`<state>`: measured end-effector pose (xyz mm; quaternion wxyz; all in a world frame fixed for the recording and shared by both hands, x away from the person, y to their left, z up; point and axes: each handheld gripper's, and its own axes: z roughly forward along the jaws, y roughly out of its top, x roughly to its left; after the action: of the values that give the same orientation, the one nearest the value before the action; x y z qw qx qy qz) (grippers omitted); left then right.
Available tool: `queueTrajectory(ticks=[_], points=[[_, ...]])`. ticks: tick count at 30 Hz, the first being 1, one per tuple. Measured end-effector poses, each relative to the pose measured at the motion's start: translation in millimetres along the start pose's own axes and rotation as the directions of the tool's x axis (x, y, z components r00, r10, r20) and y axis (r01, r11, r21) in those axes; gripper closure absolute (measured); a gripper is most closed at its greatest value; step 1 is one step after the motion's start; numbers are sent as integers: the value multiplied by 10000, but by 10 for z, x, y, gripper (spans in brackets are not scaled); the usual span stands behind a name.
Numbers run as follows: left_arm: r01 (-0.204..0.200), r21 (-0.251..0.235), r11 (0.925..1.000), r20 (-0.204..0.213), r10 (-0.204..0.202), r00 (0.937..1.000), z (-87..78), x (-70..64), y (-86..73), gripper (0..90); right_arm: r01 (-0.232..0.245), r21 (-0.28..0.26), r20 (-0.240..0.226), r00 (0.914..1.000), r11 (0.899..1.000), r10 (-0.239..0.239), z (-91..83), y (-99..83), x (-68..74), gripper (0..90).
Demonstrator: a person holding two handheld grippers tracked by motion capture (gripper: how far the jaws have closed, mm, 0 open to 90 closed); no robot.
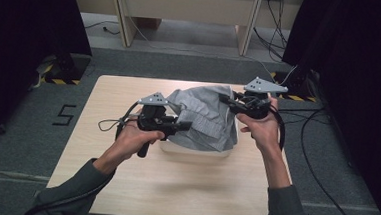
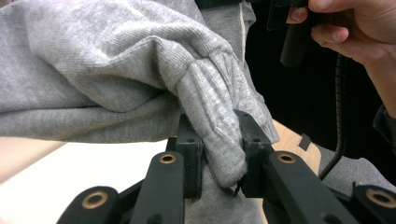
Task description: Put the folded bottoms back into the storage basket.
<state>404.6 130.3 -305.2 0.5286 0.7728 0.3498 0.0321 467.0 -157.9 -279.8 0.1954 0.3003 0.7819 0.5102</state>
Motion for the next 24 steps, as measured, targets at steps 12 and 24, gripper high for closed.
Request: queueTrajectory(ticks=[12,24], points=[[438,197,9988,-155,-435,9989,179,219,5,739,-412,418,141,9991,9983,406,263,-88,-158,722],[749,377,9965,-406,-733,9965,284,365,9,739,-440,704,311,9986,9965,419,456,-115,-220,722]])
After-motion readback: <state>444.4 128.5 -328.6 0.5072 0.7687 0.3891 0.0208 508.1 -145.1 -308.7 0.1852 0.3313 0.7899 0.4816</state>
